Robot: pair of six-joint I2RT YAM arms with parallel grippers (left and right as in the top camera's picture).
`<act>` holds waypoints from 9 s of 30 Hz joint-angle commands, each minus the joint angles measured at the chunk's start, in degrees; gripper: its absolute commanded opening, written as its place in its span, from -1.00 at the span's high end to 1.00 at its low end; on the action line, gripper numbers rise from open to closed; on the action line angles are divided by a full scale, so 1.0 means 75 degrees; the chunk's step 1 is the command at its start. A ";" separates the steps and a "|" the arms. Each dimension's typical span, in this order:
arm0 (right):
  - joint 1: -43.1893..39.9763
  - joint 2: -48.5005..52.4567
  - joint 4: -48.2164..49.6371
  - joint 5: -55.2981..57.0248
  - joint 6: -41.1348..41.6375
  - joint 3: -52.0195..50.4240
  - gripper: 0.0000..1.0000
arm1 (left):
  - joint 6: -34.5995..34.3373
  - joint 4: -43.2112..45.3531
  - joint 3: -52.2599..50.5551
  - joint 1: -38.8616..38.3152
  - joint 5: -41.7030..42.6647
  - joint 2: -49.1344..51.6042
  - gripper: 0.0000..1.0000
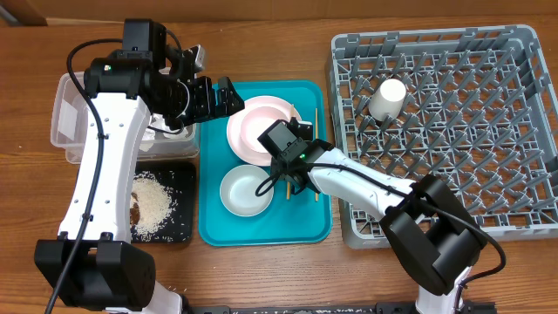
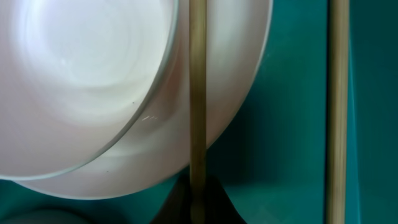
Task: Sort waste into correct bins and load items into the dishwasher
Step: 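Close the right gripper on the wooden chopstick and lift it, then carry the chopstick into the dish rack and open the right gripper, then move the right gripper back to the remaining chopstick on the tray, then grasp the second wooden chopstick with the right gripper and lift, then carry the second chopstick into the dish rack and release it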
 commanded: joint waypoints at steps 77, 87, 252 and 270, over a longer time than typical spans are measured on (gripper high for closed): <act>-0.3177 -0.2722 -0.2192 -0.1886 -0.4788 -0.0029 0.23 | -0.0076 0.0029 0.0052 -0.0012 -0.0044 0.0041 -1.00; -0.3171 -0.2468 -0.2189 -0.2250 -0.4785 -0.0032 0.24 | -0.0079 0.0029 0.0052 -0.0009 -0.0044 0.0041 -1.00; -0.0985 0.0720 -0.1043 -0.0073 -0.1411 0.0641 0.53 | -0.0076 0.0029 0.0052 -0.0009 -0.0047 0.0041 -1.00; -0.0994 0.0271 -0.1466 -0.0058 -0.1649 0.0997 0.89 | -0.0076 0.0029 0.0052 -0.0012 -0.0044 0.0041 -1.00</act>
